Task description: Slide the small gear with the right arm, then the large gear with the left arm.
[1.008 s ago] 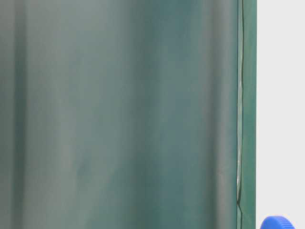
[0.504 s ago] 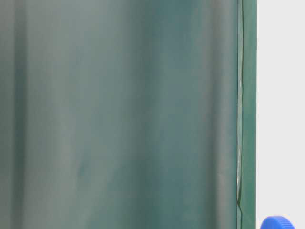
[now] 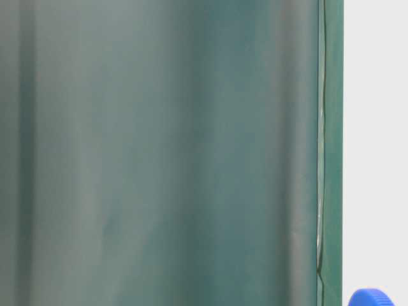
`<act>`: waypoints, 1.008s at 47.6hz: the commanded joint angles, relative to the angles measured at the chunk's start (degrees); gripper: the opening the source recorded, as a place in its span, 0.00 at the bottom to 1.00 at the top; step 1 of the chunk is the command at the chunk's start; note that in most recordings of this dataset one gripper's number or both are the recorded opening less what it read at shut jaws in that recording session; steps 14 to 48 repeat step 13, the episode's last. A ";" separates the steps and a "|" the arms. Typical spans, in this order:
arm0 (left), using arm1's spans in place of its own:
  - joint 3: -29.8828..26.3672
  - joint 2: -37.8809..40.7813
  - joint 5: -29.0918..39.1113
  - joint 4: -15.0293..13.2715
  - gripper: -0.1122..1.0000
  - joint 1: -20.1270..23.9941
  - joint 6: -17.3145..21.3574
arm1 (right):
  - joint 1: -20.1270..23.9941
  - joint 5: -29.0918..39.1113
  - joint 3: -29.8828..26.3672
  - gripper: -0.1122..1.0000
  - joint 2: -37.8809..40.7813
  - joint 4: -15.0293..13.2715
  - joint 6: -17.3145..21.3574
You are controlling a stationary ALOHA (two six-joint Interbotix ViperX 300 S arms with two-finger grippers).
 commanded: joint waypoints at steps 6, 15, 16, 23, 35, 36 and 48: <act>-0.62 0.26 -0.53 -0.09 0.10 -0.18 0.00 | 0.18 -0.53 -0.79 0.55 0.26 -0.09 -0.09; -1.05 0.26 -0.62 -0.09 0.10 -0.18 0.00 | 0.18 -0.53 -0.97 0.55 0.26 -0.09 -0.09; -1.05 0.26 -0.62 -0.09 0.10 -0.18 0.00 | 0.18 -0.53 -0.97 0.55 0.26 -0.09 -0.09; -1.05 0.26 -0.62 -0.09 0.10 -0.18 0.00 | 0.18 -0.53 -0.97 0.55 0.26 -0.09 -0.09; -1.05 0.26 -0.62 -0.09 0.10 -0.18 0.00 | 0.18 -0.53 -0.97 0.55 0.26 -0.09 -0.09; -1.05 0.26 -0.62 -0.09 0.10 -0.18 0.00 | 0.18 -0.53 -0.97 0.55 0.26 -0.09 -0.09; -1.05 0.26 -0.62 -0.09 0.10 -0.18 0.00 | 0.18 -0.53 -0.97 0.55 0.26 -0.09 -0.09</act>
